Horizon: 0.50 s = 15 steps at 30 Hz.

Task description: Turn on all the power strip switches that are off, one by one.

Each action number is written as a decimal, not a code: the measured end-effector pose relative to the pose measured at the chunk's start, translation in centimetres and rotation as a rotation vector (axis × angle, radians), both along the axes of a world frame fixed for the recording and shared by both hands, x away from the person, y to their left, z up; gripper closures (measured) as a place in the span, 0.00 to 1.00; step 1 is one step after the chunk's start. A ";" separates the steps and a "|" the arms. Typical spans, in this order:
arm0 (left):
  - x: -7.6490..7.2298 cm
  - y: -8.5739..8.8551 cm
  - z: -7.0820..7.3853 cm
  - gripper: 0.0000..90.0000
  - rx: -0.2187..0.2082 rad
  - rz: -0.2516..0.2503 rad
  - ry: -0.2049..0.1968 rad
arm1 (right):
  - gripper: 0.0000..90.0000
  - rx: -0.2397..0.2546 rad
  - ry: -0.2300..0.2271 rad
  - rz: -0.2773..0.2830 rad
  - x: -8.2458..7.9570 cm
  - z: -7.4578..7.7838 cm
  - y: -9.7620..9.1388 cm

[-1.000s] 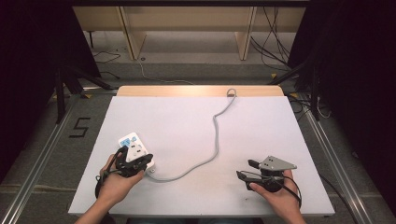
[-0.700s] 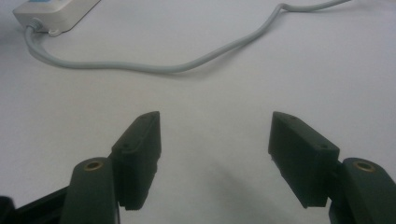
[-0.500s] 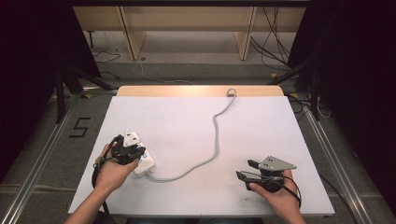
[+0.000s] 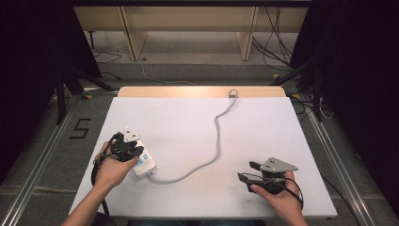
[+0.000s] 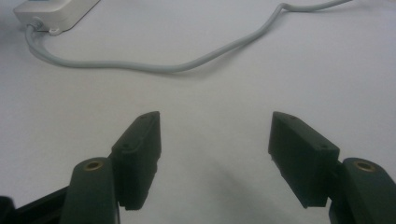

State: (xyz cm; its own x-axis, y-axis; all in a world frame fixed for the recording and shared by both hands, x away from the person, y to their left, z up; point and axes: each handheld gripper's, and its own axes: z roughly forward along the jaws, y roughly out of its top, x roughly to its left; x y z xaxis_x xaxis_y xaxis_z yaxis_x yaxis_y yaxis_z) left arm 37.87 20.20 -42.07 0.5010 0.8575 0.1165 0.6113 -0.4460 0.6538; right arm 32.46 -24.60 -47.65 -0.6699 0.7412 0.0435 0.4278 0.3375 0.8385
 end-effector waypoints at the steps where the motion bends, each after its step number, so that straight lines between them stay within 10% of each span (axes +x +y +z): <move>1: 0.2 0.0 0.1 1.00 0.003 0.000 0.007 | 0.39 -0.001 0.000 0.001 0.0 0.0 0.0; 15: 1.5 -0.8 -0.8 1.00 0.053 -0.019 0.090 | 0.39 0.000 0.003 -0.002 0.0 0.0 0.0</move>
State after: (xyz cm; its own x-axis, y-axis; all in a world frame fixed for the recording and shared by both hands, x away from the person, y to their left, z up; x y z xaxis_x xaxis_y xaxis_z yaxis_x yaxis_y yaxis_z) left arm 39.40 19.41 -42.87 0.5274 0.8418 0.1151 0.6578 -0.4903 0.5718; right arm 32.49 -24.60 -47.67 -0.6684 0.7424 0.0454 0.4310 0.3369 0.8371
